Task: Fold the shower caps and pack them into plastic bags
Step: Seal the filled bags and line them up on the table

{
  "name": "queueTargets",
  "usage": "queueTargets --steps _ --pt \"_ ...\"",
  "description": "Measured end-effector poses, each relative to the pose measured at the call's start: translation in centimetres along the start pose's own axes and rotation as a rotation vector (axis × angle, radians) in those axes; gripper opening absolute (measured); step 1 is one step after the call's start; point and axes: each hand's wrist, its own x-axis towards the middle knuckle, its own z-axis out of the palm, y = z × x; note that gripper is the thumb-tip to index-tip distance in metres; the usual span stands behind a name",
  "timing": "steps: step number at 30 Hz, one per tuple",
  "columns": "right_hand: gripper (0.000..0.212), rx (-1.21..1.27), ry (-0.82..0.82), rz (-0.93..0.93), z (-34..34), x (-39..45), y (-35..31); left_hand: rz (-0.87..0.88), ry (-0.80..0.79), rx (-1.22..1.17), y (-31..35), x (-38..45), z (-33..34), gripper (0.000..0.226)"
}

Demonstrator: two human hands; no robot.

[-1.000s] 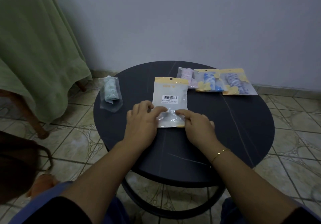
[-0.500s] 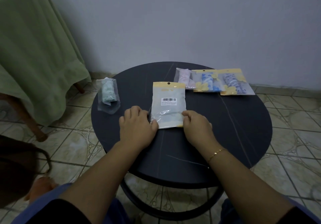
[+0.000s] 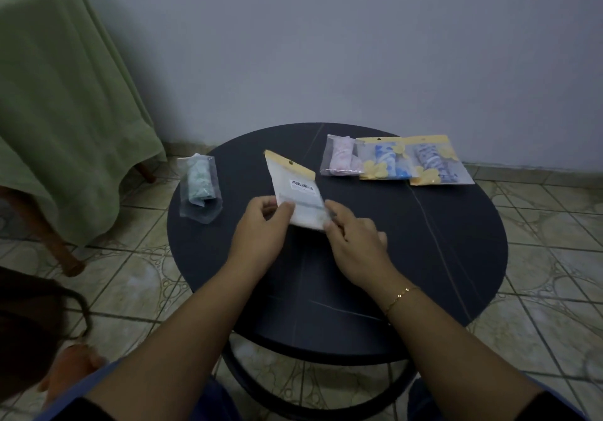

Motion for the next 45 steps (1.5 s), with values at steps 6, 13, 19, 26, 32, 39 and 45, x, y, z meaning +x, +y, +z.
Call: queueTargets --steps 6,13,19,26,32,39,45 --pt "0.040 0.111 -0.072 -0.116 0.0 1.9 -0.9 0.249 -0.071 0.201 0.1 -0.9 1.4 0.078" --pt "0.046 0.097 -0.119 -0.178 -0.3 4.8 -1.3 0.313 0.022 0.518 0.4 2.0 2.9 0.069" --pt "0.050 -0.230 -0.061 -0.132 -0.6 8.0 0.2 0.371 0.079 0.704 0.3 6.8 4.4 0.061" --pt "0.061 -0.509 0.062 -0.030 -1.3 11.3 2.6 0.314 -0.029 0.964 -0.3 12.3 6.2 0.063" --pt "0.057 -0.560 0.026 -0.013 -1.7 13.0 3.2 0.304 -0.101 1.126 -0.1 16.3 6.8 0.063" --pt "0.059 -0.536 0.031 -0.003 -1.8 13.0 3.2 0.300 -0.117 1.175 -0.4 17.6 7.1 0.067" --pt "0.065 -0.548 0.036 -0.020 -2.0 12.3 2.5 0.370 -0.069 1.232 -0.3 16.3 6.9 0.065"
